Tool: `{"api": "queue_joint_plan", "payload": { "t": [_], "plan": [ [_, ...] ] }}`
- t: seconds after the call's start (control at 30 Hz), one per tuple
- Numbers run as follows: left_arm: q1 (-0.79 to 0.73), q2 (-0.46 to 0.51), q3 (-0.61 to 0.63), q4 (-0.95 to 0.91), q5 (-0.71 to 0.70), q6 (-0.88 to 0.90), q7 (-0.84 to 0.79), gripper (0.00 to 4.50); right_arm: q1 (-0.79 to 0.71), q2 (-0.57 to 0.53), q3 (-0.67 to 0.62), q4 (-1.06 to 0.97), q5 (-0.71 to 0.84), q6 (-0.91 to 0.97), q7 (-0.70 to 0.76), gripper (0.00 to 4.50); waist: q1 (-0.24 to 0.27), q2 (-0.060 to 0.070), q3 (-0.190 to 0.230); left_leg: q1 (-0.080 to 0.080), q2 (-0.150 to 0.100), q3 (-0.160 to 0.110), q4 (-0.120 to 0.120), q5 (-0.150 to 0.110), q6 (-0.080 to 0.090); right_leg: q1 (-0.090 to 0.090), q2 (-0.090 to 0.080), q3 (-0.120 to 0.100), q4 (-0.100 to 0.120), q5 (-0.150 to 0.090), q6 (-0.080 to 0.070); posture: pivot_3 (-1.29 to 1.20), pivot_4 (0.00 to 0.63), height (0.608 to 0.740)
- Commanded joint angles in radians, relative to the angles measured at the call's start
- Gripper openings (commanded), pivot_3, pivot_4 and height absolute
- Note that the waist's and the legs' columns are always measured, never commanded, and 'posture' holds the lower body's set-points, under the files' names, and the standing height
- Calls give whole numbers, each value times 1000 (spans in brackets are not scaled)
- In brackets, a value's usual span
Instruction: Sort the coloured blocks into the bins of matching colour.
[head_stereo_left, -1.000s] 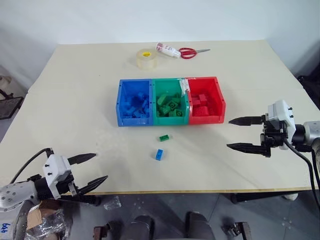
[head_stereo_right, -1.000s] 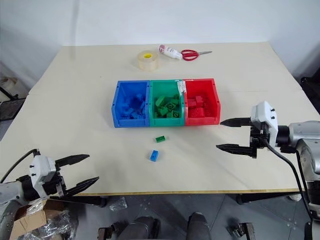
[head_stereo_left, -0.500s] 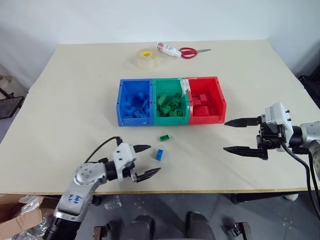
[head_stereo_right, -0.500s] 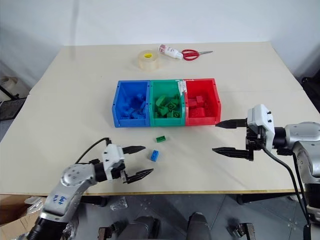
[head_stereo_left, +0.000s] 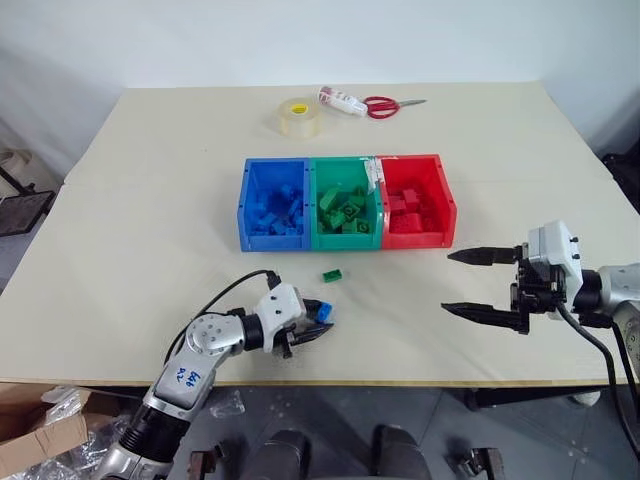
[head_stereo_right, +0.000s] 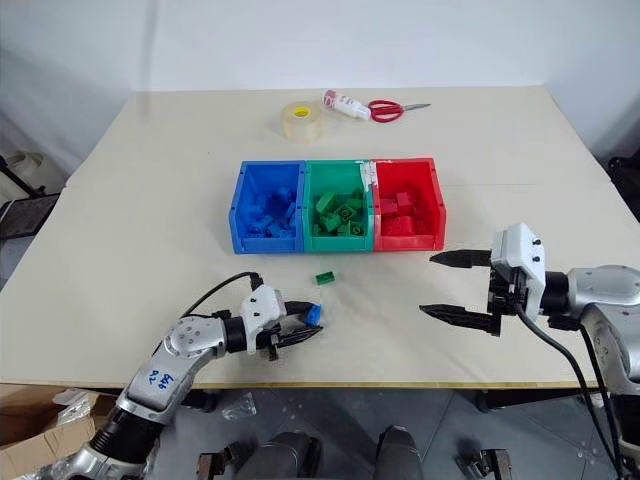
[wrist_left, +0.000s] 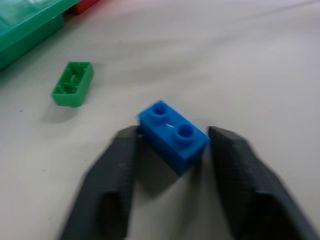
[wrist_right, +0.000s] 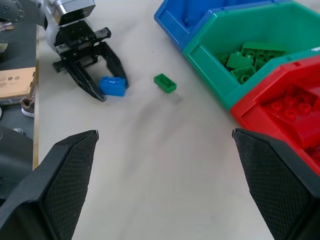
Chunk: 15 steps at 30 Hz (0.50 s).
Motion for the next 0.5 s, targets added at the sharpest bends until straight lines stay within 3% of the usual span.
{"api": "queue_joint_plan", "payload": {
  "t": [0.03, 0.1, 0.2, 0.5],
  "plan": [
    [5, 5, 3, 30, 29, -6, 17, 843, -3, -4, -42, -22, 19, -7, -8, 4500, -1, 0, 0, 0, 0, 0, 0, 0, 0, 0, 0, 0, 0, 0, 0, 0, 150, 740],
    [-8, -4, 13, 40, 14, -71, 1, 460, -6, -5, -41, -18, 17, -10, -10, 4500, -1, 0, 0, 0, 0, 0, 0, 0, 0, 0, 0, 0, 0, 0, 0, 0, 150, 740],
    [-56, -6, 26, 52, 17, -223, -22, 465, -8, -5, -41, -14, 15, -14, -14, 4500, -1, 0, 0, 0, 0, 0, 0, 0, 0, 0, 0, 0, -1, 0, 0, 0, 150, 740],
    [-235, -111, 205, 40, -52, -94, 175, 465, -19, 1, -38, 4, 5, -26, -29, 4500, -2, -1, 0, -1, 0, 0, 0, 0, 0, 0, 0, -1, 0, 0, 1, 0, 150, 740]
  ]
}}
